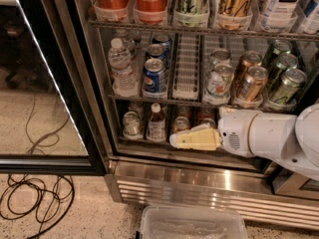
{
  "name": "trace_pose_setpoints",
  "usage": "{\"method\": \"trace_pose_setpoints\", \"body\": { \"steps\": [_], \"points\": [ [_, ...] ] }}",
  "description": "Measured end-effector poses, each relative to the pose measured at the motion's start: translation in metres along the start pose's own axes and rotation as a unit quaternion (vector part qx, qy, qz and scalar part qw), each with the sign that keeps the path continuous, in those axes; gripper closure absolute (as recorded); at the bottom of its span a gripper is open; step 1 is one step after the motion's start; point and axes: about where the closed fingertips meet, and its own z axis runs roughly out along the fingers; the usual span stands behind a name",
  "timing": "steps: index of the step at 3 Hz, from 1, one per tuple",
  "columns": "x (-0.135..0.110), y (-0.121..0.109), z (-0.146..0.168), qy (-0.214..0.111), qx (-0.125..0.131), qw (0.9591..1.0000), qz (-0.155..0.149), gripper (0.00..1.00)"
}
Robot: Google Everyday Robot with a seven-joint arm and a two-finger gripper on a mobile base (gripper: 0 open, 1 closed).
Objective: Pick orange can from bottom shelf of fridge
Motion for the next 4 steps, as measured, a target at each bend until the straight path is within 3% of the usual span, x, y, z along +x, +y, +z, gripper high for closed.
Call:
{"method": "trace_pose_setpoints", "body": {
  "steps": [2, 3, 4],
  "points": [
    [0.009, 0.001, 0.009, -0.005, 0.009, 0.9999, 0.008, 0.0],
    [0.037, -0.007, 0.028, -0.033, 0.017, 0.9984, 0.043, 0.0],
    [0.077, -0.024, 0.041, -0.069, 0.049, 0.9931, 0.081, 0.0]
  ]
}}
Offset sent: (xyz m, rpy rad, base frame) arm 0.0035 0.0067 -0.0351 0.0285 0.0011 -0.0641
